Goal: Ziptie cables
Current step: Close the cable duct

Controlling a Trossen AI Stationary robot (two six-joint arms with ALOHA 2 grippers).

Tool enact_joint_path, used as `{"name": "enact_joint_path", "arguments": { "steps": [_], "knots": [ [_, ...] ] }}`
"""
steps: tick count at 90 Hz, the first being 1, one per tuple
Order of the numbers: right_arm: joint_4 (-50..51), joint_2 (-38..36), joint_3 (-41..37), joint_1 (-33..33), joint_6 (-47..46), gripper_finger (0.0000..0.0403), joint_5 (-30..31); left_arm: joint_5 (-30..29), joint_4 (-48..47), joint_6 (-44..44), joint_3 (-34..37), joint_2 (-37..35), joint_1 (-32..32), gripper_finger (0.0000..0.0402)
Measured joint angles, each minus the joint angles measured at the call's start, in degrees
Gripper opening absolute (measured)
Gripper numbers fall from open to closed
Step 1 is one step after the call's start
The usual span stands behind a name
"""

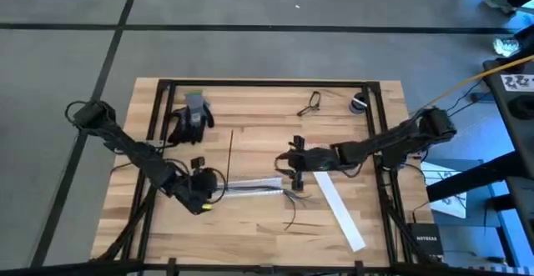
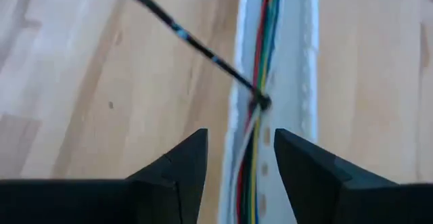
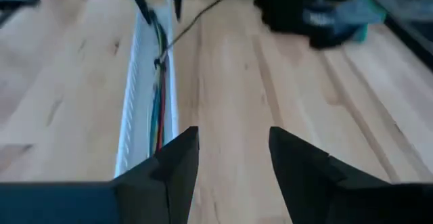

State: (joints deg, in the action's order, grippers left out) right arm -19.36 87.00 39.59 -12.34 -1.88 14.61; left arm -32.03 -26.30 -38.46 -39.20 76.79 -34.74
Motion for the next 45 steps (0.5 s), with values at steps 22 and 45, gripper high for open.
{"name": "enact_joint_path", "arguments": {
  "steps": [22,45],
  "knots": [
    [7.8,-0.4,-0.6,0.0,0.9,0.0165,5.4,-1.5,8.4,1.9,1.7,0.0,6.4,0.0155],
    [40.1,-4.8,5.3,0.0,-17.6,0.02,6.3,-1.4,10.1,1.9,1.7,0.0,8.6,0.0155]
  ]
}}
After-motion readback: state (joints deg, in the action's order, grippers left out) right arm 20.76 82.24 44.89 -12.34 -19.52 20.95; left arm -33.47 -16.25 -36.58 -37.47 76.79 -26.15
